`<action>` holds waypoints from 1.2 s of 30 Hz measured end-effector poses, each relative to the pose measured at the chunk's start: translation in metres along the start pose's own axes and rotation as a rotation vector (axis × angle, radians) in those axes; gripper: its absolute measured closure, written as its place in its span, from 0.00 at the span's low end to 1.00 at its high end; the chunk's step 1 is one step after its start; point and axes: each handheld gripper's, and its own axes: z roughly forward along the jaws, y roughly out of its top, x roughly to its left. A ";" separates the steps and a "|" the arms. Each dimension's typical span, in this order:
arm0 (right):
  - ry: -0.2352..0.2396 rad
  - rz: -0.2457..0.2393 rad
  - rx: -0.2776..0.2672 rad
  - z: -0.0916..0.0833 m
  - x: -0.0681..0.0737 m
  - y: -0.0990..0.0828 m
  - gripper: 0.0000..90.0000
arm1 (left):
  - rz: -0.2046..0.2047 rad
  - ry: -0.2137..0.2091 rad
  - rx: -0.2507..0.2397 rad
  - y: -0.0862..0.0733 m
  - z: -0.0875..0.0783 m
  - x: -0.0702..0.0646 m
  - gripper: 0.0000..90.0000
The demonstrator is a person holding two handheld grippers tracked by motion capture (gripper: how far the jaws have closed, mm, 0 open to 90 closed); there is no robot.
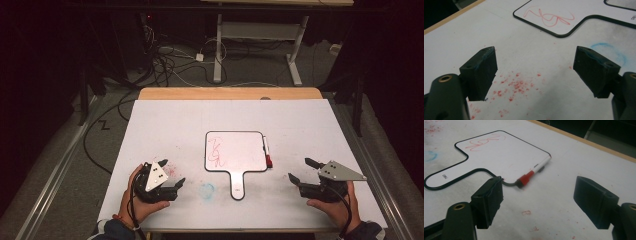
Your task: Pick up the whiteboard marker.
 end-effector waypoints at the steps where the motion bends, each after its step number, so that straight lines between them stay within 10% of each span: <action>1: 0.000 0.008 0.009 0.001 -0.001 0.001 0.30 | 0.002 -0.002 0.004 0.000 0.001 0.000 0.21; 18: 0.070 0.112 0.190 0.048 -0.019 0.038 0.40 | 0.023 -0.017 0.032 0.000 0.003 -0.003 0.21; 36: 0.154 0.262 0.387 0.144 -0.044 0.063 0.53 | 0.044 -0.015 0.045 -0.001 0.007 -0.005 0.21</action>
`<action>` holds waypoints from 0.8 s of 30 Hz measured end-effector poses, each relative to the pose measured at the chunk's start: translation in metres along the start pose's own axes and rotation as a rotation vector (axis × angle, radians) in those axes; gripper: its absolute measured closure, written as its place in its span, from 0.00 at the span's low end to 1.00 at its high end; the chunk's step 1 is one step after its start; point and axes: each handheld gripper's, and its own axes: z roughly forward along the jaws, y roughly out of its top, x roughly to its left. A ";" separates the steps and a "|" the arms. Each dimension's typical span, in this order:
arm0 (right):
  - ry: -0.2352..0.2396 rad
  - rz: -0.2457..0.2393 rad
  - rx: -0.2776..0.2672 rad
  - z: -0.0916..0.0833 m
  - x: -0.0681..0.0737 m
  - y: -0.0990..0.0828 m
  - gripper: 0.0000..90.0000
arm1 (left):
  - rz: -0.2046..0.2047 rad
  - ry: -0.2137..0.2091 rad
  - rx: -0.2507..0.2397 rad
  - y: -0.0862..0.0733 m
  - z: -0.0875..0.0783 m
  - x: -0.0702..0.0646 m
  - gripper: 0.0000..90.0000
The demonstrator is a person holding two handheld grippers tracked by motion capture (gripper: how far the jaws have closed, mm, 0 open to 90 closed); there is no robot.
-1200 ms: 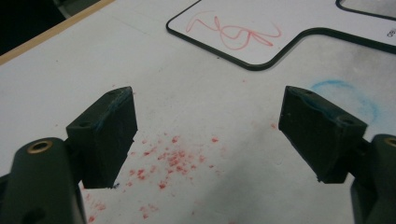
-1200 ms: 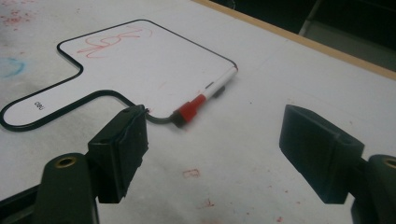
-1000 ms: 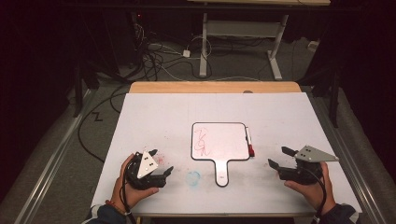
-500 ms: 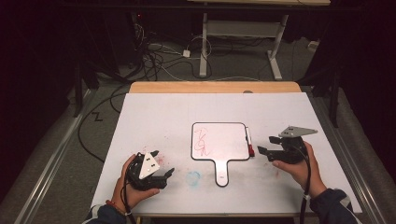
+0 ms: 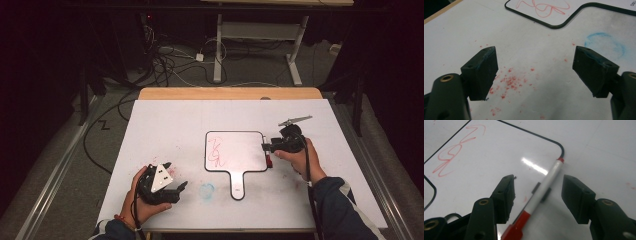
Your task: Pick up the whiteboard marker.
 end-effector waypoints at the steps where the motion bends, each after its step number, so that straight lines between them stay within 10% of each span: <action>1: 0.000 0.000 0.000 0.000 0.000 0.000 0.53 | -0.001 0.000 0.000 0.000 0.000 0.000 0.21; 24: 0.000 0.063 0.021 0.024 -0.009 0.008 0.90 | 0.012 -0.021 0.021 0.000 0.003 -0.002 0.21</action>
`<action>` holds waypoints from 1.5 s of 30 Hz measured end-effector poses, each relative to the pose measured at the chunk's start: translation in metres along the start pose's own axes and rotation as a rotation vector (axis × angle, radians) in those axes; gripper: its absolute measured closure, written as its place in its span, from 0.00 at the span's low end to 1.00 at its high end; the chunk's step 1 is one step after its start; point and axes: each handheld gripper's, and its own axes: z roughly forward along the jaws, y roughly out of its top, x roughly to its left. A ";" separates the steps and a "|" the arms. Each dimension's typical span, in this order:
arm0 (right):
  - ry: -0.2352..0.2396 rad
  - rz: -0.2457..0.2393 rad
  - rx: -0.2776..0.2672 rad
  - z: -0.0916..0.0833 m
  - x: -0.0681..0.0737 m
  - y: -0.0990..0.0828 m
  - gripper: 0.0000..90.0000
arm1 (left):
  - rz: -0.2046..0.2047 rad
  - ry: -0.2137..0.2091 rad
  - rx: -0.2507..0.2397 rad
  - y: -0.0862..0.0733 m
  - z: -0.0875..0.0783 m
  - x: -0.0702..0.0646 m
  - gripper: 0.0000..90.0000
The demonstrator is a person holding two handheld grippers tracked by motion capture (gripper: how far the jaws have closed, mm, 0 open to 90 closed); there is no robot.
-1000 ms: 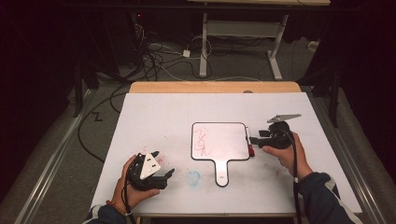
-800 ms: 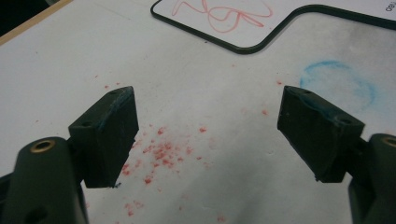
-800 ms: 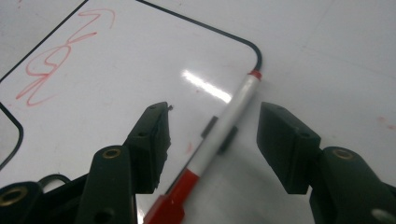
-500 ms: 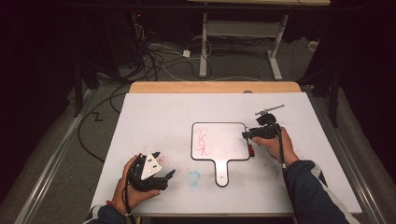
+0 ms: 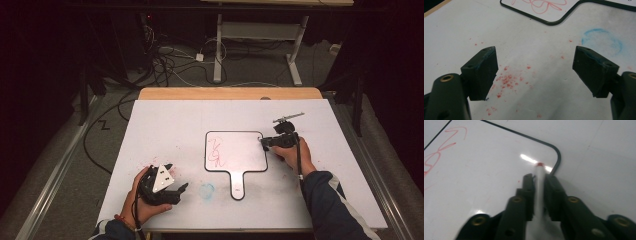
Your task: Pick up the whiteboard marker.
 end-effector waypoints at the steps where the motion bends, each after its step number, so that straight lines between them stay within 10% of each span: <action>1: 0.007 -0.001 -0.004 0.000 0.000 0.000 0.90 | -0.001 -0.002 0.000 0.000 0.000 0.000 0.21; 15: 0.068 -0.081 -0.170 -0.031 0.028 -0.004 0.90 | -0.148 -0.080 -0.071 0.018 0.001 0.005 0.24; 30: 0.207 -0.221 -0.352 -0.043 0.101 -0.020 0.90 | -0.249 -0.339 -0.214 0.096 0.047 -0.033 0.26; 45: 0.233 -0.246 -0.466 -0.046 0.123 -0.029 0.90 | -0.320 -0.363 -0.230 0.116 0.074 -0.048 0.43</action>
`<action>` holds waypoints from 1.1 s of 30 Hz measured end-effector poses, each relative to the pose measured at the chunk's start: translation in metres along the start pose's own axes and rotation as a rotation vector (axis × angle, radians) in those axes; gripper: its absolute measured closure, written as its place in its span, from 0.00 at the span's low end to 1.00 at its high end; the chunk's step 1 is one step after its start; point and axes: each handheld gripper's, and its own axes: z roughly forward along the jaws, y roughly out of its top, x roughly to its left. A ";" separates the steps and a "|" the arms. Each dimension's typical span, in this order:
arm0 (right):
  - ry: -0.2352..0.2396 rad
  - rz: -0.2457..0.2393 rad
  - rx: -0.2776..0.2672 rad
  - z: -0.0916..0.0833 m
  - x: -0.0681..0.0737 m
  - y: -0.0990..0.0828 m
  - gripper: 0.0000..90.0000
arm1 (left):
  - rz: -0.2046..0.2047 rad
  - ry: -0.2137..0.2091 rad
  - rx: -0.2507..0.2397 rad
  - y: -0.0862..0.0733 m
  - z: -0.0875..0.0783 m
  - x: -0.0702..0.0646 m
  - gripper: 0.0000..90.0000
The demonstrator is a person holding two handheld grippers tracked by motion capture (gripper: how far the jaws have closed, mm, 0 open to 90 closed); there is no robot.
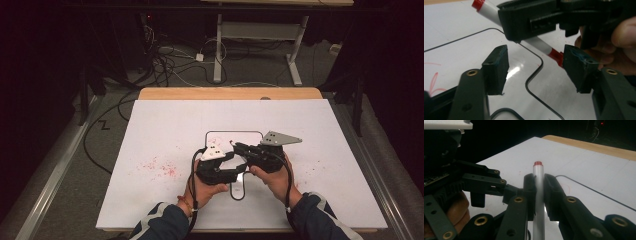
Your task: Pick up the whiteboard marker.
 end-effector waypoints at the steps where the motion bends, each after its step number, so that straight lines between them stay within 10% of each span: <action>1: 0.001 -0.002 -0.002 0.000 0.001 0.000 0.90 | -0.014 -0.012 -0.010 0.000 0.000 0.000 0.44; 17: 0.029 -0.032 -0.016 0.000 0.010 -0.001 0.90 | 0.046 0.019 0.036 0.001 -0.003 0.009 0.81; 33: -0.011 -0.114 0.008 -0.004 0.016 -0.001 0.80 | 0.142 0.103 0.078 0.003 -0.007 0.014 0.88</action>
